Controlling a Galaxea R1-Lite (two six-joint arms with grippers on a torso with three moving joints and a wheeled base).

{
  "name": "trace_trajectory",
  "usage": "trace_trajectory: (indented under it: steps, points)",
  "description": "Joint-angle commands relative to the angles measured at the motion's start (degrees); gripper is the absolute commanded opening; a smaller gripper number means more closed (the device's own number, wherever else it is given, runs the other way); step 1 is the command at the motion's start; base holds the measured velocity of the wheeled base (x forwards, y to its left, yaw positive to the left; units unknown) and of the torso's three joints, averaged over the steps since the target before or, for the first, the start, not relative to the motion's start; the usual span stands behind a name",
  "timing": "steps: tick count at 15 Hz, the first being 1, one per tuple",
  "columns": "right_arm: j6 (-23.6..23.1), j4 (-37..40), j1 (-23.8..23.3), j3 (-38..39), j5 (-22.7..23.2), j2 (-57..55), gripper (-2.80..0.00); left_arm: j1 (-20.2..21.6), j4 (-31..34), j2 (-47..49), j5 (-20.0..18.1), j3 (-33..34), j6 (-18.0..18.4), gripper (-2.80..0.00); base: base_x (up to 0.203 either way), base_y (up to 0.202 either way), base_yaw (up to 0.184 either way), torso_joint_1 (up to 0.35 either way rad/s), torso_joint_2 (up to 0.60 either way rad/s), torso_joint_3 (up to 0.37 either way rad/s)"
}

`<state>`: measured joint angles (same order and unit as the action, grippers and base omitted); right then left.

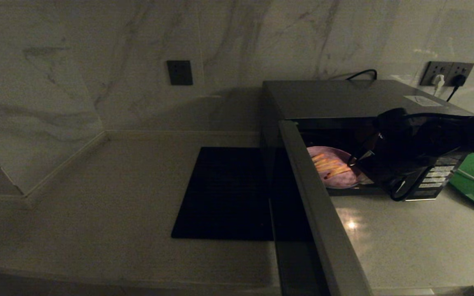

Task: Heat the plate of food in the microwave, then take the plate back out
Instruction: Put the plate in the microwave oven

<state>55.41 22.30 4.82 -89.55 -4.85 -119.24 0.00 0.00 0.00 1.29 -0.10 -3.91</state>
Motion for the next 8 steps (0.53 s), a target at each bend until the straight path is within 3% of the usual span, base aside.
trace_trajectory:
  steps: [1, 8]
  points:
    - [0.32, 0.12, 0.04, -0.27, -0.07, -0.03, -2.80, 0.00, 0.00, 0.00, 0.03, 0.01, -0.04, -2.80, 0.000, 0.000, 0.000, 0.000, 0.00, 0.000]
    - [0.05, -1.43, 0.20, -0.80, -0.07, -1.13, -2.80, 0.00, 0.00, 0.00, 0.03, 0.01, -0.04, -2.80, 0.000, 0.000, 0.000, 0.000, 0.00, 0.000]
